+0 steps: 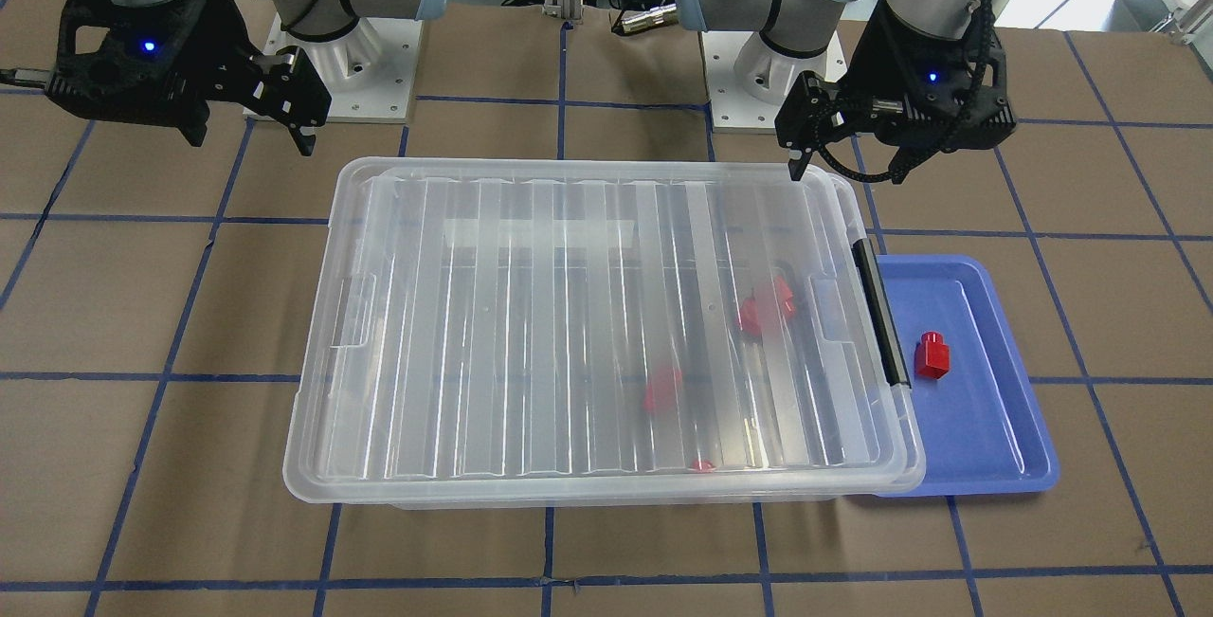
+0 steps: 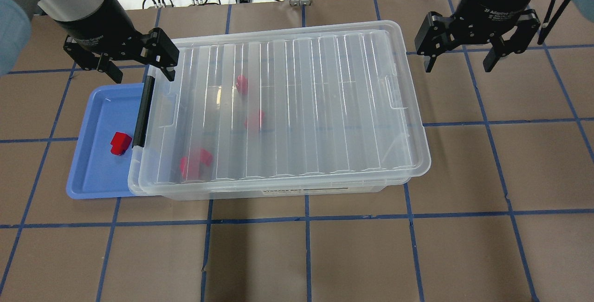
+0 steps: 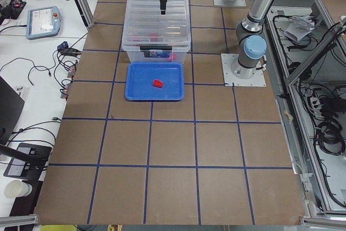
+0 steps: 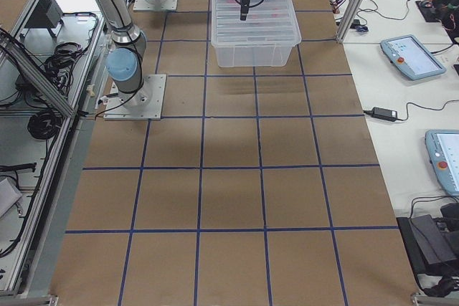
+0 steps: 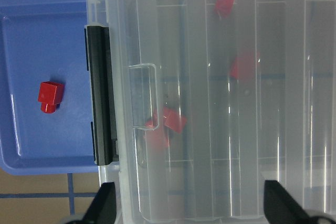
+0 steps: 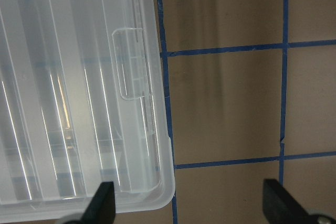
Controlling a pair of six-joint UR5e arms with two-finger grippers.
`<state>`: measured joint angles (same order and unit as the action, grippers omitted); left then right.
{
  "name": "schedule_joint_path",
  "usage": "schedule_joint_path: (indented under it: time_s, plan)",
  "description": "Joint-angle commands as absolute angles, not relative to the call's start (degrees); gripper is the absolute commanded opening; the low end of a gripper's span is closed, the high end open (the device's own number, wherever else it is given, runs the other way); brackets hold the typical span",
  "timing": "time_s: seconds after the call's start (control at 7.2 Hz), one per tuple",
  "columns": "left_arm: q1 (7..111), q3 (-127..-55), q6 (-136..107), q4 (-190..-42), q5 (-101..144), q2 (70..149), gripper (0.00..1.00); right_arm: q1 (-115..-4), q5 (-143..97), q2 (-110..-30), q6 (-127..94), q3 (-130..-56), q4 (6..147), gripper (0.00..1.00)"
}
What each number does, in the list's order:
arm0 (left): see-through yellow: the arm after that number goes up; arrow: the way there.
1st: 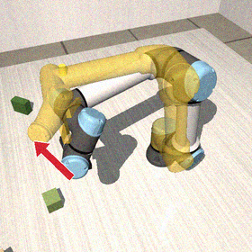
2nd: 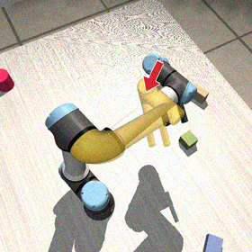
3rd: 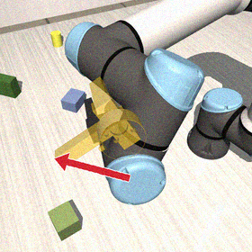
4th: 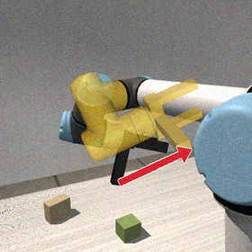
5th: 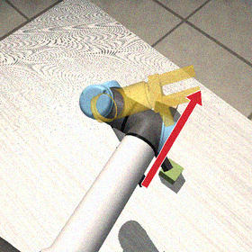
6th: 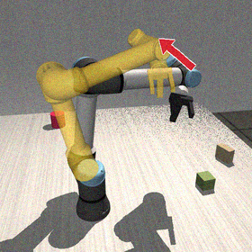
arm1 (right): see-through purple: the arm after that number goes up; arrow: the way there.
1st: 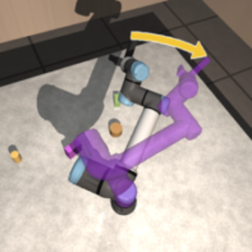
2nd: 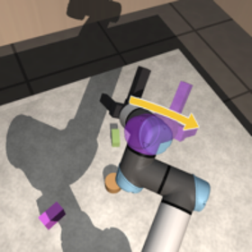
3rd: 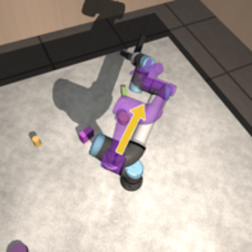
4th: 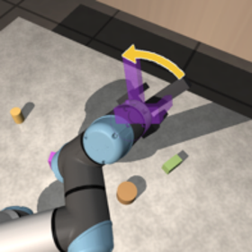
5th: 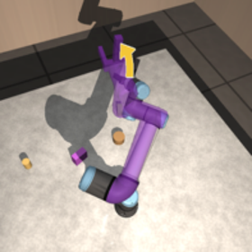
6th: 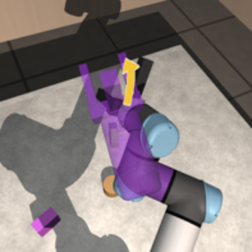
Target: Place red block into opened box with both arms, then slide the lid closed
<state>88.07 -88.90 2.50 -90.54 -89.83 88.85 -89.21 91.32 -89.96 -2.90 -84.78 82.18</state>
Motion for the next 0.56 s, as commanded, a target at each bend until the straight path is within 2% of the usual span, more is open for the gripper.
schedule_joint_path:
  time_s: [0.0, 0.42]
  plan:
    - [88.07, -88.94, 2.46, -90.61, -89.82, 88.94, 1.0, -89.21, 91.32, -90.09, -2.9, -84.9, 82.18, 1.0]
    - [88.07, -88.77, 2.37, -88.86, -89.83, 89.91, 1.0, -89.21, 92.19, -89.74, -2.12, -84.9, 82.26, 1.0]
